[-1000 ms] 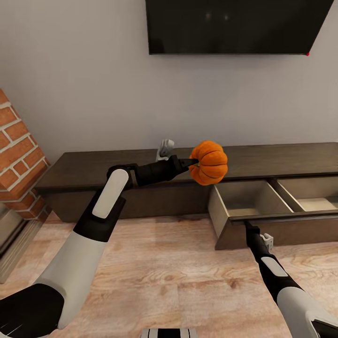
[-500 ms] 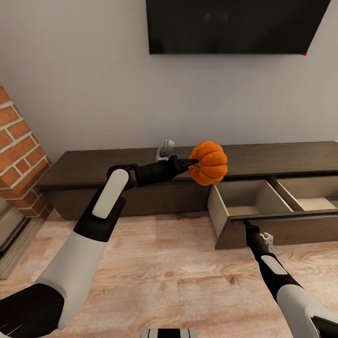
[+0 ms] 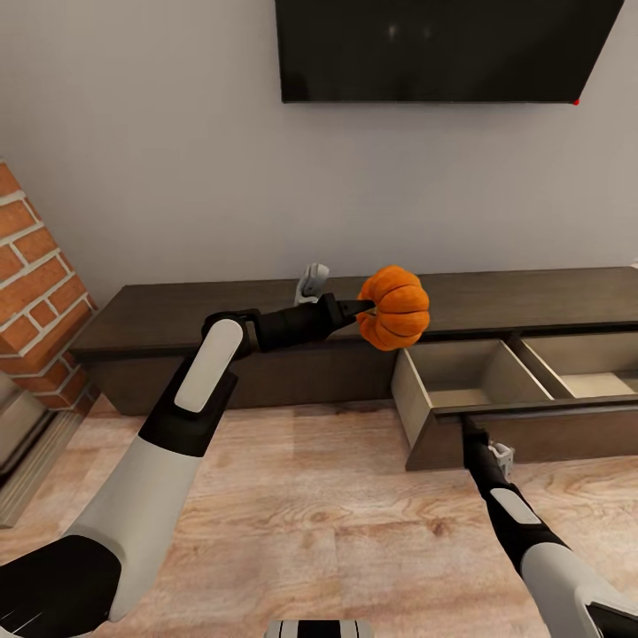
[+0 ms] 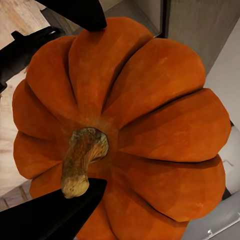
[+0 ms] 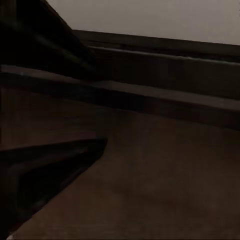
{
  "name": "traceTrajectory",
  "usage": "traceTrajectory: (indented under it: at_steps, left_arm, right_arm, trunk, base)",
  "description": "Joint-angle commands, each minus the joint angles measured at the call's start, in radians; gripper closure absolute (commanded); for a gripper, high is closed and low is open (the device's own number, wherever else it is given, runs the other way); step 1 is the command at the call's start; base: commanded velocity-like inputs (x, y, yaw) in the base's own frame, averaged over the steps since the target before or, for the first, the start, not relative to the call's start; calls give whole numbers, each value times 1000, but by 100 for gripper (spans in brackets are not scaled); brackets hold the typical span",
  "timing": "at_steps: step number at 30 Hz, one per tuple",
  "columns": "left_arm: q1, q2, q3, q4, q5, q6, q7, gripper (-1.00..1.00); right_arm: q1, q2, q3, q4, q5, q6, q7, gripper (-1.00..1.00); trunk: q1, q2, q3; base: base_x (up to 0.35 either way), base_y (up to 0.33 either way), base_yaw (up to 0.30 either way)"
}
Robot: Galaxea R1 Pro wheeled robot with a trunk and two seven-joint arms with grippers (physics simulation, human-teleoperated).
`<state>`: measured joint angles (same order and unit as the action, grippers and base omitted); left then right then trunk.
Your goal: Place each of the two pumpkins and all three candles from the living room inside a cabinet in the living room (use any cabinet), then make sure every cabinet is closed, and position the cauldron so it is next to a table in the living room.
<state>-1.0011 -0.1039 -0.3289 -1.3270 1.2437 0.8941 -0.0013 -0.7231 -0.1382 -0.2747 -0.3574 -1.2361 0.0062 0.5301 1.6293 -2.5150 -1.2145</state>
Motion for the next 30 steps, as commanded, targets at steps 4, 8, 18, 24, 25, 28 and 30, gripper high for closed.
traceTrajectory:
  at_steps: [4,8,18,24,25,28,30]
  left_arm:
    - [-1,0,1,0,2,3,0,100]
    - [-1,0,1,1,2,3,0,100]
    - [-1,0,0,3,-15,3,-1,100]
    - [-1,1,1,4,-21,3,-2,100]
    - [-1,1,1,4,-21,3,-2,100]
    - [-1,1,1,4,-22,3,-2,100]
    - [-1,1,1,5,-24,3,-2,100]
  right_arm:
    - [1,-1,7,73,-4,0,-3,-100]
    - [1,-2,9,73,-5,6,-8,-100]
    - [1,-3,10,74,-4,11,-10,-100]
    - [1,-11,53,72,46,17,-91,-100]
    - [1,-11,59,72,54,18,-96,-100]
    - [1,-10,78,72,79,22,-117,-100]
    - [1,-8,88,72,88,23,-144,-100]
  trunk:
    - [0,0,-1]
    - [0,0,-1]
    - [0,0,-1]
    - [0,0,-1]
    - [0,0,-1]
    - [0,0,-1]
    - [0,0,-1]
  base:
    - [0,0,0]
    - [0,0,0]
    - [-95,0,0]
    - [-156,0,0]
    - [-28,0,0]
    - [-22,0,0]
    - [-131,0,0]
